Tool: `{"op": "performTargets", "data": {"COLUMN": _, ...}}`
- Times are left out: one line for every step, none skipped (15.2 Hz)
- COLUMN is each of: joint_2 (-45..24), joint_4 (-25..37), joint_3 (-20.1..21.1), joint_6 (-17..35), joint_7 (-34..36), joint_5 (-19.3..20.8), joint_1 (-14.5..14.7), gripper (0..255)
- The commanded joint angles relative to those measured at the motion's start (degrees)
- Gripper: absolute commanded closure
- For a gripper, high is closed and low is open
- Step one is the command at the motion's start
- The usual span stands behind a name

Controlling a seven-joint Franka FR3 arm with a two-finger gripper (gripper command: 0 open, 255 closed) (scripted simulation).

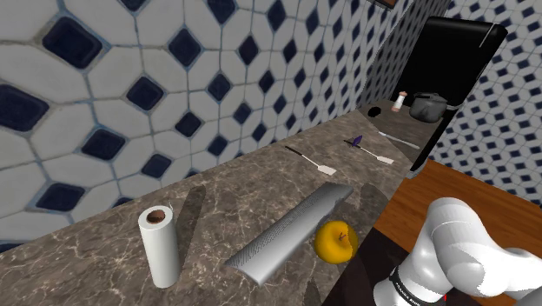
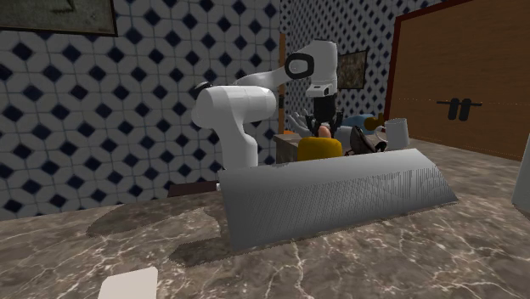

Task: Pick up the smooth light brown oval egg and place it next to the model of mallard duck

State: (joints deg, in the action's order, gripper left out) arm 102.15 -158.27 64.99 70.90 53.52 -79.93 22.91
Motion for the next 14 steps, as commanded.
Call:
{"op": "performTargets", "data": {"joint_2": 0.0, "joint_4": -1.0, "joint_3": 2.2, "joint_6": 1.1, "joint_7": 0.3, "joint_5": -1.7, "joint_1": 1.2, "gripper": 255}}
{"op": "performTargets", "data": {"joint_2": 0.0, "joint_4": -1.4, "joint_3": 3.2, "joint_6": 1.6, "joint_7": 0.5, "joint_5": -2.6, "joint_1": 1.7, "gripper": 255}}
{"op": "performTargets", "data": {"joint_2": 0.0, "joint_4": -2.0, "joint_3": 4.7, "joint_6": 2.3, "joint_7": 0.7, "joint_5": -3.8, "joint_1": 2.5, "gripper": 255}}
{"op": "performTargets", "data": {"joint_2": 0.0, "joint_4": -2.0, "joint_3": 4.7, "joint_6": 2.3, "joint_7": 0.7, "joint_5": -3.8, "joint_1": 2.5, "gripper": 255}}
{"op": "performTargets", "data": {"joint_2": 0.0, "joint_4": -2.0, "joint_3": 4.7, "joint_6": 2.3, "joint_7": 0.7, "joint_5": -3.8, "joint_1": 2.5, "gripper": 255}}
{"op": "performTargets", "data": {"joint_2": 0.0, "joint_4": -2.0, "joint_3": 4.7, "joint_6": 2.3, "joint_7": 0.7, "joint_5": -3.8, "joint_1": 2.5, "gripper": 255}}
{"op": "performTargets", "data": {"joint_2": 0.0, "joint_4": -2.0, "joint_3": 4.7, "joint_6": 2.3, "joint_7": 0.7, "joint_5": -3.8, "joint_1": 2.5, "gripper": 255}}
{"op": "performTargets", "data": {"joint_2": 0.0, "joint_4": -2.0, "joint_3": 4.7, "joint_6": 2.3, "joint_7": 0.7, "joint_5": -3.8, "joint_1": 2.5, "gripper": 255}}
{"op": "performTargets", "data": {"joint_2": 0.0, "joint_4": -2.0, "joint_3": 4.7, "joint_6": 2.3, "joint_7": 0.7, "joint_5": -3.8, "joint_1": 2.5, "gripper": 255}}
{"op": "performTargets", "data": {"joint_2": 0.0, "joint_4": -2.0, "joint_3": 4.7, "joint_6": 2.3, "joint_7": 0.7, "joint_5": -3.8, "joint_1": 2.5, "gripper": 255}}
{"op": "performTargets", "data": {"joint_2": 0.0, "joint_4": -2.0, "joint_3": 4.7, "joint_6": 2.3, "joint_7": 0.7, "joint_5": -3.8, "joint_1": 2.5, "gripper": 255}}
{"op": "performTargets", "data": {"joint_2": 0.0, "joint_4": -2.0, "joint_3": 4.7, "joint_6": 2.3, "joint_7": 0.7, "joint_5": -3.8, "joint_1": 2.5, "gripper": 0}}
{"op": "performTargets", "data": {"joint_2": 0.0, "joint_4": -1.9, "joint_3": 4.7, "joint_6": 2.3, "joint_7": 0.7, "joint_5": -3.8, "joint_1": 2.5, "gripper": 0}}
{"op": "performTargets", "data": {"joint_2": 0.0, "joint_4": -1.9, "joint_3": 4.7, "joint_6": 2.3, "joint_7": 0.7, "joint_5": -3.8, "joint_1": 2.5, "gripper": 0}}
